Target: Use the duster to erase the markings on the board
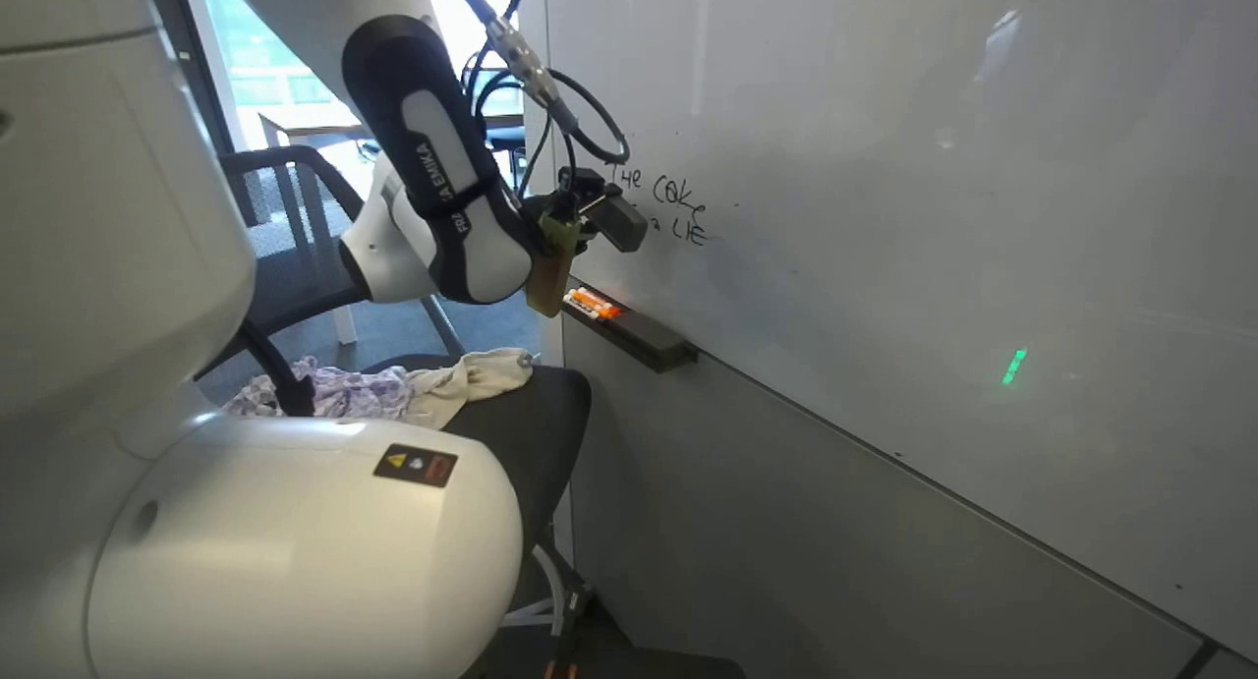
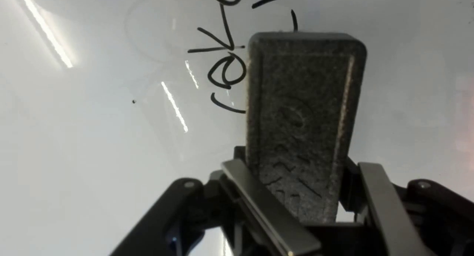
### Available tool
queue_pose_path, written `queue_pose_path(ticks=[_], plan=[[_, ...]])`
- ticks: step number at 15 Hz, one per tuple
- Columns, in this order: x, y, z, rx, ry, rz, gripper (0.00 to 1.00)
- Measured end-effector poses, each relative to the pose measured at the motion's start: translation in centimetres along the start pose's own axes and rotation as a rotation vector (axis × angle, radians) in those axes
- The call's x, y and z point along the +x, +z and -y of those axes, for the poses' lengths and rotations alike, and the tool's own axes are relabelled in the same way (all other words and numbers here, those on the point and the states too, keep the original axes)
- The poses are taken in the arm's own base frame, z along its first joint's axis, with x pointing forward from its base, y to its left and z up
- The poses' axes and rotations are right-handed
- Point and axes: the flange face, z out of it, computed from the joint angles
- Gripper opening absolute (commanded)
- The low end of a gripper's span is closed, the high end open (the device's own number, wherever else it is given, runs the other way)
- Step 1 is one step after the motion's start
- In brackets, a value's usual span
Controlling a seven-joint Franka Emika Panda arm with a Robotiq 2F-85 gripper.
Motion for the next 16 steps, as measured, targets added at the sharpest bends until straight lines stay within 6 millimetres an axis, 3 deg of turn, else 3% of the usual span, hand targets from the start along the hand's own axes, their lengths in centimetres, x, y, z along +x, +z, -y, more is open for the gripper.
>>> queue_pose_path(ticks=[10,16], plan=[[0.2,6.3,2.8,-0.024,-0.044,0.020,0.31],[0.4,6.5,2.7,-0.031,-0.043,0.015,0.31]])
